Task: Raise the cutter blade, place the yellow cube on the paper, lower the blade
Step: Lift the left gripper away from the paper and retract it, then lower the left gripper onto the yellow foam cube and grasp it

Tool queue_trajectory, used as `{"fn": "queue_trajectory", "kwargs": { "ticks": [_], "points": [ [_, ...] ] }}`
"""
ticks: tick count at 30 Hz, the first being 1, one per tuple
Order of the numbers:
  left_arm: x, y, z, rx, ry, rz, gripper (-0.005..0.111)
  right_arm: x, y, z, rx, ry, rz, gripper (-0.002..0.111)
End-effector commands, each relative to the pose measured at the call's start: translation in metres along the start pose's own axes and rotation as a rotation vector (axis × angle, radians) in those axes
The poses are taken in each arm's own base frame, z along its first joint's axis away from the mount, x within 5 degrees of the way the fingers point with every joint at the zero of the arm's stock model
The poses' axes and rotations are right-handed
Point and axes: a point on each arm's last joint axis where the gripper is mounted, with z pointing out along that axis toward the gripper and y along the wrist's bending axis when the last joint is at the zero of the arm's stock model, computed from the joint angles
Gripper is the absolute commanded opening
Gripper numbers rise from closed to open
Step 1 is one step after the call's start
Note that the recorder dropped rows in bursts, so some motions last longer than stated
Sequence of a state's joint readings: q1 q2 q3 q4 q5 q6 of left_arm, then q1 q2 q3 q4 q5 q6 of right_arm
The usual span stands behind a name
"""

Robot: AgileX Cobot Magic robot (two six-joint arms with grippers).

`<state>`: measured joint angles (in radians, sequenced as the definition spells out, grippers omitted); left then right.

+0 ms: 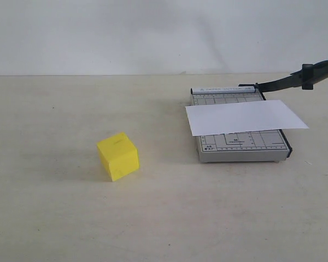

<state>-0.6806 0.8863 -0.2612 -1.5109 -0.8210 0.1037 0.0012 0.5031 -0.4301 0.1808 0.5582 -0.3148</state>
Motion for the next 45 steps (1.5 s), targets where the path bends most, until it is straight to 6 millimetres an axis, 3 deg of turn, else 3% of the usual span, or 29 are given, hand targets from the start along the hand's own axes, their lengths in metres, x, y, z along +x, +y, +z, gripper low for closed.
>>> {"fn": "queue_trajectory", "kwargs": {
  "ticks": [1, 3, 6, 8, 12, 20, 23, 25, 28, 31, 36, 41, 45],
  "points": [
    [-0.025, -0.022, -0.01, 0.366, -0.395, 0.293, 0.004, 0.001, 0.0, 0.0, 0.005, -0.001, -0.003, 0.0],
    [-0.021, -0.045, -0.015, 0.564, -0.447, 0.55, 0.004, 0.001, 0.0, 0.0, 0.005, -0.001, -0.003, 0.0],
    [0.015, -0.066, -0.013, 0.788, -0.152, 1.03, 0.004, 0.001, 0.0, 0.0, 0.005, -0.001, -0.003, 0.0],
    [0.032, -0.062, -0.01, 0.811, 0.019, 1.242, 0.004, 0.001, 0.0, 0.0, 0.005, -0.001, -0.003, 0.0],
    [0.049, -0.043, 0.002, 0.71, 0.224, 1.397, 0.004, 0.002, 0.0, 0.0, 0.0, 0.016, -0.003, 0.0],
    [0.074, -0.031, 0.029, 0.624, 0.364, 1.39, 0.005, 0.006, 0.001, 0.0, -0.015, 0.055, 0.001, 0.0],
    [0.079, -0.027, 0.033, 0.606, 0.394, 1.402, 0.016, 0.006, 0.002, 0.0, -0.017, 0.059, 0.001, 0.0],
    [0.082, -0.023, 0.036, 0.59, 0.422, 1.412, 0.035, 0.006, 0.002, 0.0, -0.017, 0.061, 0.001, 0.0],
    [0.087, -0.019, 0.041, 0.567, 0.448, 1.411, 0.077, 0.007, 0.002, 0.0, -0.018, 0.064, 0.001, 0.0],
    [0.092, -0.019, 0.048, 0.58, 0.408, 1.395, 0.11, 0.007, 0.002, 0.0, -0.018, 0.064, 0.001, 0.0],
    [0.108, -0.015, 0.064, 0.598, 0.394, 1.4, 0.109, 0.007, 0.002, 0.0, -0.018, 0.064, 0.001, 0.0],
    [0.137, -0.008, 0.079, 0.72, 0.508, 1.573, 0.109, 0.007, 0.002, 0.0, -0.018, 0.064, 0.001, 0.0],
    [0.153, -0.005, 0.095, 0.708, 0.563, 1.605, 0.109, 0.007, 0.002, 0.0, -0.019, 0.066, 0.001, 0.0]
  ]
}}
